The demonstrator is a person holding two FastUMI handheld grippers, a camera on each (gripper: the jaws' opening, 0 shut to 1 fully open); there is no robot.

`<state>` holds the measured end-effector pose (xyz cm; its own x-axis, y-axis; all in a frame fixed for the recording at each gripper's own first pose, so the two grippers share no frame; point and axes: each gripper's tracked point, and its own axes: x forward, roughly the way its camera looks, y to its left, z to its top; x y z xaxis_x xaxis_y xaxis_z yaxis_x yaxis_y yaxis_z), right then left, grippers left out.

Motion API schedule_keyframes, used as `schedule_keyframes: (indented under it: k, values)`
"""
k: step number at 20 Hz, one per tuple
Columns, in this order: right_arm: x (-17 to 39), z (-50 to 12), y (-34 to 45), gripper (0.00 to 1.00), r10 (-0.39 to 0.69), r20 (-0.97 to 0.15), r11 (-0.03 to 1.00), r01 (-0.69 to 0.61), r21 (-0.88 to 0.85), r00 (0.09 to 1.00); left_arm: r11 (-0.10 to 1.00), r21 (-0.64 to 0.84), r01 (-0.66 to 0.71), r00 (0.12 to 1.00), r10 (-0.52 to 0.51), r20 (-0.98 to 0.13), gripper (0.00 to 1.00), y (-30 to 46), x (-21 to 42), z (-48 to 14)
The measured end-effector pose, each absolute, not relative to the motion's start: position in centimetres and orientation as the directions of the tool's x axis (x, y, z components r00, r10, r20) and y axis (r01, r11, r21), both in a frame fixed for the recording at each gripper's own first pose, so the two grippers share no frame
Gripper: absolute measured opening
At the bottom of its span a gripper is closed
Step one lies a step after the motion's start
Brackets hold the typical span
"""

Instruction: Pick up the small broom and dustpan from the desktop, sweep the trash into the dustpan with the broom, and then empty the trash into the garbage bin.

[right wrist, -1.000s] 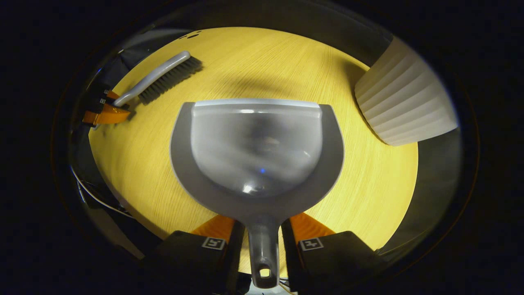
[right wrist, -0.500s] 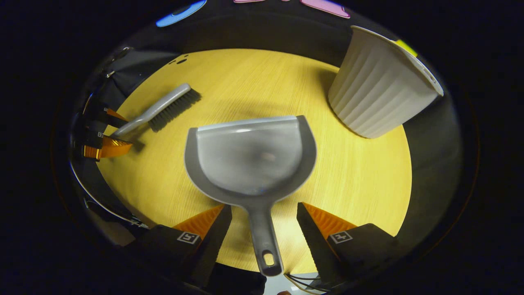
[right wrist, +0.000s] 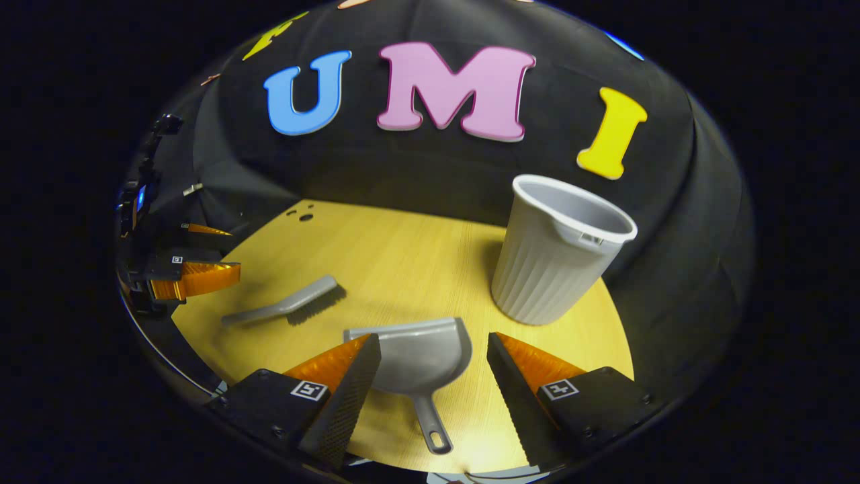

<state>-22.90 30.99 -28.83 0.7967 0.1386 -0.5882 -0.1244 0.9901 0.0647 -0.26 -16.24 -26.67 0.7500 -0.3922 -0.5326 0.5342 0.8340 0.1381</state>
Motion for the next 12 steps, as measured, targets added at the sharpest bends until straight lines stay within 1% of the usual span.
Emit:
schedule_keyframes:
  k: [1, 4, 7, 12]
  values:
    - [-22.7, -27.6, 31.0, 0.98, 0.137, -0.557, 0.99, -0.121, 0.066, 0.819, 0.827, 0.156, 0.54, 0.766, -0.407, -0.498, 0.97, -16.3, -0.6, -25.5]
    - [-22.6, -24.3, 31.1, 0.98, 0.146, -0.488, 0.989, -0.126, 0.073, 0.86, 0.825, 0.182, 0.535, 0.795, -0.419, -0.438, 0.98, -16.0, -1.3, -22.3]
    - [-22.6, -22.4, 31.4, 0.98, 0.145, -0.448, 0.989, -0.139, 0.046, 0.882, 0.832, 0.185, 0.523, 0.82, -0.432, -0.375, 0.98, -16.3, -1.6, -19.0]
    - [-22.0, -19.8, 32.2, 0.98, 0.143, -0.372, 0.99, -0.135, 0.049, 0.917, 0.837, 0.176, 0.518, 0.83, -0.442, -0.341, 0.98, -17.3, -1.1, -18.0]
